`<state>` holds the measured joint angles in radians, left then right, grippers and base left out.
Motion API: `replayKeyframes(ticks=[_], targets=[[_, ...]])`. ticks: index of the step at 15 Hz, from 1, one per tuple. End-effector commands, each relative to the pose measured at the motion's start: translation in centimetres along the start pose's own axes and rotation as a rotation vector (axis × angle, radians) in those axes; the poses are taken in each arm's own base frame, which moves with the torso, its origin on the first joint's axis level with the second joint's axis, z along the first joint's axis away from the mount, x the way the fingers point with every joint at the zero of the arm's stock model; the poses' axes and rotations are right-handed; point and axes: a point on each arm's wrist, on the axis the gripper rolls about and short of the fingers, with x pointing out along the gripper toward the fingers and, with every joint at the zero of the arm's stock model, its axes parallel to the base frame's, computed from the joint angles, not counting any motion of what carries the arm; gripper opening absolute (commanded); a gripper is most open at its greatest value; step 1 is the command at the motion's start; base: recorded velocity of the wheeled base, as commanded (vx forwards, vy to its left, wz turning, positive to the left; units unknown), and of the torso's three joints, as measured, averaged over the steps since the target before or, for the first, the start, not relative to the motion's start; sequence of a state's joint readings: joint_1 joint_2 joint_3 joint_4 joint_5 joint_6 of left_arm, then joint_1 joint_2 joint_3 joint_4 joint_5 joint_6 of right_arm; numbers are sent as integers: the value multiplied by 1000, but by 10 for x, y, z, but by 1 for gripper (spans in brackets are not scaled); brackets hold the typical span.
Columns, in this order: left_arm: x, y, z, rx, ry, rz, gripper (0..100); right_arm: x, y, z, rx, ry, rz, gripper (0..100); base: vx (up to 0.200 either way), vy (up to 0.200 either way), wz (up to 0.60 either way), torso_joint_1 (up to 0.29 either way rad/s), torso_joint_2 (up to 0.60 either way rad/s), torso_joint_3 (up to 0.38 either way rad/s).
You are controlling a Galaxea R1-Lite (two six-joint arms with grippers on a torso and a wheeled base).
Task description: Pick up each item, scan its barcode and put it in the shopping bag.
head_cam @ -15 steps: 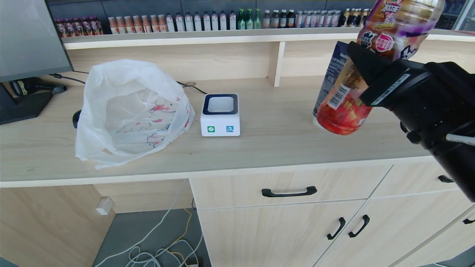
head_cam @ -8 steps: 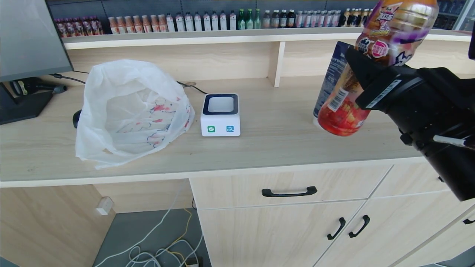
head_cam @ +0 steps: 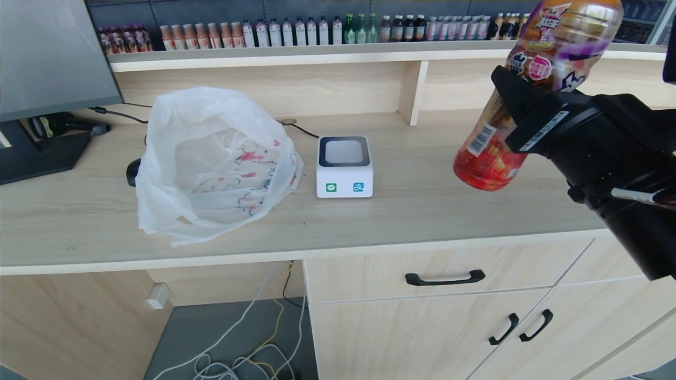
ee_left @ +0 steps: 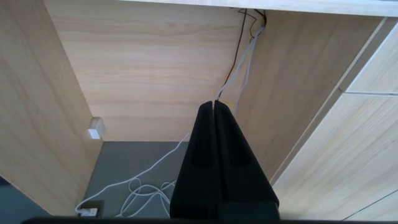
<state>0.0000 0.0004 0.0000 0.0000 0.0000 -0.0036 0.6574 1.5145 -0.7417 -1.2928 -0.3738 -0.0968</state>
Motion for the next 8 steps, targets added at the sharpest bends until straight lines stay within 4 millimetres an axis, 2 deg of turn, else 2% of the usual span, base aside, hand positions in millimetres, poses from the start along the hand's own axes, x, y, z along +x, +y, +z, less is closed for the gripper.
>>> replayKeyframes(ticks=[1, 8], targets=[[0, 0, 0, 1, 0, 0, 0, 0, 0, -2, -2, 6, 1, 0, 0, 200, 0, -2, -2, 12], [0, 0, 0, 5, 0, 0, 0, 2, 1, -4, -8, 11, 1, 0, 0, 0, 0, 0, 0, 0]])
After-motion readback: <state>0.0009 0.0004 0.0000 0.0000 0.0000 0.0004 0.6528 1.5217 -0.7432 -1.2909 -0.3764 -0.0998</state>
